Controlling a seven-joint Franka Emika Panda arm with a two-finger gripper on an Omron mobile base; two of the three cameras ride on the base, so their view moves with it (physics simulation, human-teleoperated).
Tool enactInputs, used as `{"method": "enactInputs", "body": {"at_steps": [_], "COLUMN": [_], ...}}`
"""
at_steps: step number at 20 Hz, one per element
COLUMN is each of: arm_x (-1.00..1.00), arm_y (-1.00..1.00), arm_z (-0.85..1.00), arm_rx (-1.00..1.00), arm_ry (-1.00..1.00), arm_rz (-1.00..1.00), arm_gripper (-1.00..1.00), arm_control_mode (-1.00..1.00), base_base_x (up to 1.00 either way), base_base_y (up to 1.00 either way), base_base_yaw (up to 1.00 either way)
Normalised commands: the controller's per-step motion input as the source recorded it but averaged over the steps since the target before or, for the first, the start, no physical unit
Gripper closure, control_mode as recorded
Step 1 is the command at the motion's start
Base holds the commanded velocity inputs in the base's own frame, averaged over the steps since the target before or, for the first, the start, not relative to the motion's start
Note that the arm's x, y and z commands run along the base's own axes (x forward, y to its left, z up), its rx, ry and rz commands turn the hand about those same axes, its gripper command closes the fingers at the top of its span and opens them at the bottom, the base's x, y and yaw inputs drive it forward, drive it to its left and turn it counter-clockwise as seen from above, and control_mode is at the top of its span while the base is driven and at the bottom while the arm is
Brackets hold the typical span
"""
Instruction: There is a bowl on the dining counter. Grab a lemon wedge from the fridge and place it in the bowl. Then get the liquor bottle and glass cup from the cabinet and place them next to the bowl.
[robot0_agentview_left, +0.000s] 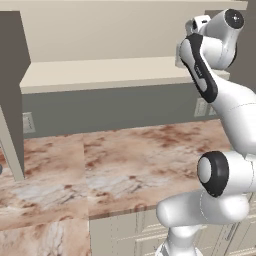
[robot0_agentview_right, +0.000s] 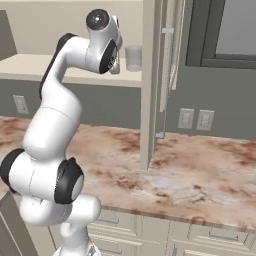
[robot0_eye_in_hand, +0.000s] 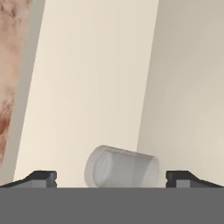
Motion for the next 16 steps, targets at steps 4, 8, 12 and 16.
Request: {"method": "enactInputs", "body": {"at_steps": [4,8,12,16], "arm_x": [0.28,0.28,0.27,0.19], "arm_y": [-0.24,-0.20,-0.13,-0.02], "arm_z": [-0.02,-0.01,-0.02,-0.10], "arm_rx": [0.00,0.00,0.00,0.00], "arm_ry": [0.00,0.00,0.01,0.01], "arm_rz": [0.00,0.00,0.00,0.00], "arm_gripper": [-1.00,-1.00,-1.00,-1.00], "arm_control_mode": [-1.00,-1.00,-1.00,-1.00], "base_base_x": [0.00,0.00,0.00,0.00], "base_base_y": [0.00,0.00,0.00,0.00], "base_base_yaw": [0.00,0.00,0.00,0.00]}}
